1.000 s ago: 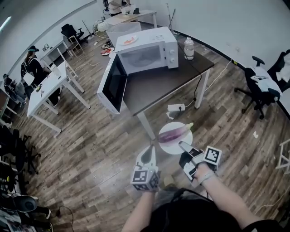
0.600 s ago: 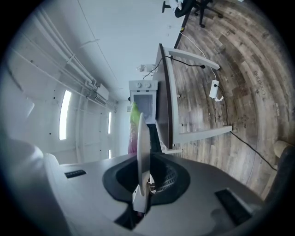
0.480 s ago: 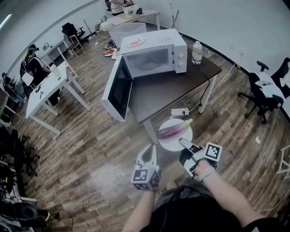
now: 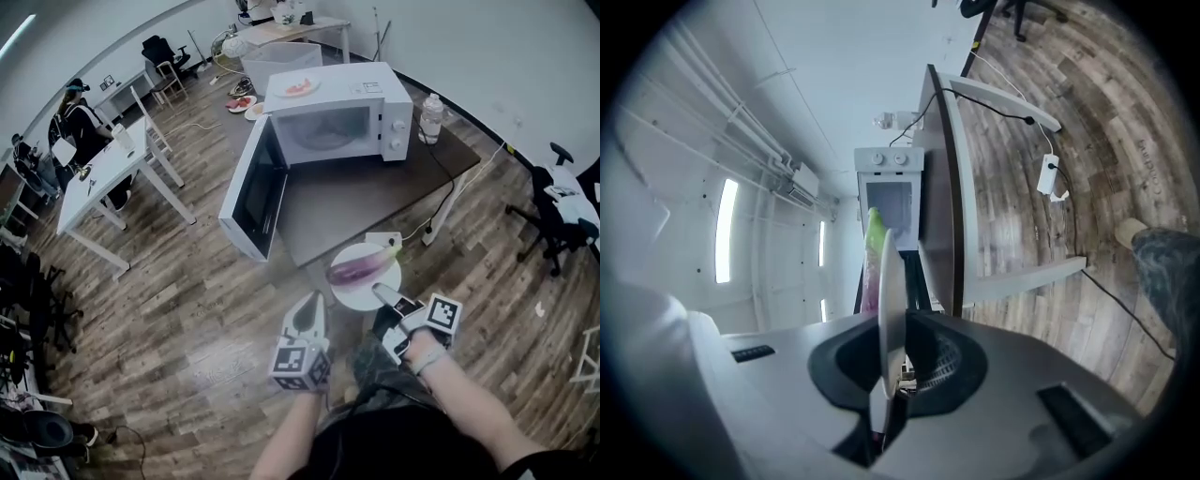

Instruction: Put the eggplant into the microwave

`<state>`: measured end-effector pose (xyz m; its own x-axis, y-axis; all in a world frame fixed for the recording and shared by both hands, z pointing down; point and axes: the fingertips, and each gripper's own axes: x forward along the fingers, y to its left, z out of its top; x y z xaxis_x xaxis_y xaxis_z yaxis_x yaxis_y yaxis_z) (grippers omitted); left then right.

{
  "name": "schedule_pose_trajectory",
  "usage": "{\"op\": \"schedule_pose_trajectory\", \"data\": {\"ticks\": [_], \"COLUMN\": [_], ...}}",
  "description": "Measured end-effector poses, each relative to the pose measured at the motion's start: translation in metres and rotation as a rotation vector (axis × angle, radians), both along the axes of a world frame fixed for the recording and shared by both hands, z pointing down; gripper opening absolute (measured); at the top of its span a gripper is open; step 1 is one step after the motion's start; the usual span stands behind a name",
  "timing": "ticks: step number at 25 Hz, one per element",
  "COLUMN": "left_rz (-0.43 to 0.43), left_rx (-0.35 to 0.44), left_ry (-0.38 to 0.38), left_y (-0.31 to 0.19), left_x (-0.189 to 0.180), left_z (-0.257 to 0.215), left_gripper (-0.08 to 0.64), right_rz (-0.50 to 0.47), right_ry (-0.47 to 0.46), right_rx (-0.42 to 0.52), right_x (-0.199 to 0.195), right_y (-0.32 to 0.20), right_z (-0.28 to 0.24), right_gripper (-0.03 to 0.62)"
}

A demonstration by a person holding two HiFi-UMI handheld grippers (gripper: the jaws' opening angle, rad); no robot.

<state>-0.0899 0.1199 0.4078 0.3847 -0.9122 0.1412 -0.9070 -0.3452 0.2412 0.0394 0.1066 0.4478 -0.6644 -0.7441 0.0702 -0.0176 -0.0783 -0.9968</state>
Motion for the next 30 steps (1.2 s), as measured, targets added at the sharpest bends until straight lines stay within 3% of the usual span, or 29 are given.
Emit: {"op": "schedule_pose_trajectory", "data": {"ticks": [19, 30], "left_rz": [-0.007, -0.026], "left_rx": [-0.001, -0.02], "left_ry": [-0.012, -0.032], "left_y": [-0.16, -0.233], "left_x": [0.013, 0.013], "left_z": [0.004, 0.019], "left_gripper": [0.0, 0.0], "right_rz": [-0.048, -0.091], "right_ry": [0.013, 0.011], "right_rx": [0.023, -0.01], "right_x": [0.01, 0.009], "right_y": [-0.152, -0.23], "right_z": [0.008, 0.021], "right_gripper": [0.028, 0.028]}}
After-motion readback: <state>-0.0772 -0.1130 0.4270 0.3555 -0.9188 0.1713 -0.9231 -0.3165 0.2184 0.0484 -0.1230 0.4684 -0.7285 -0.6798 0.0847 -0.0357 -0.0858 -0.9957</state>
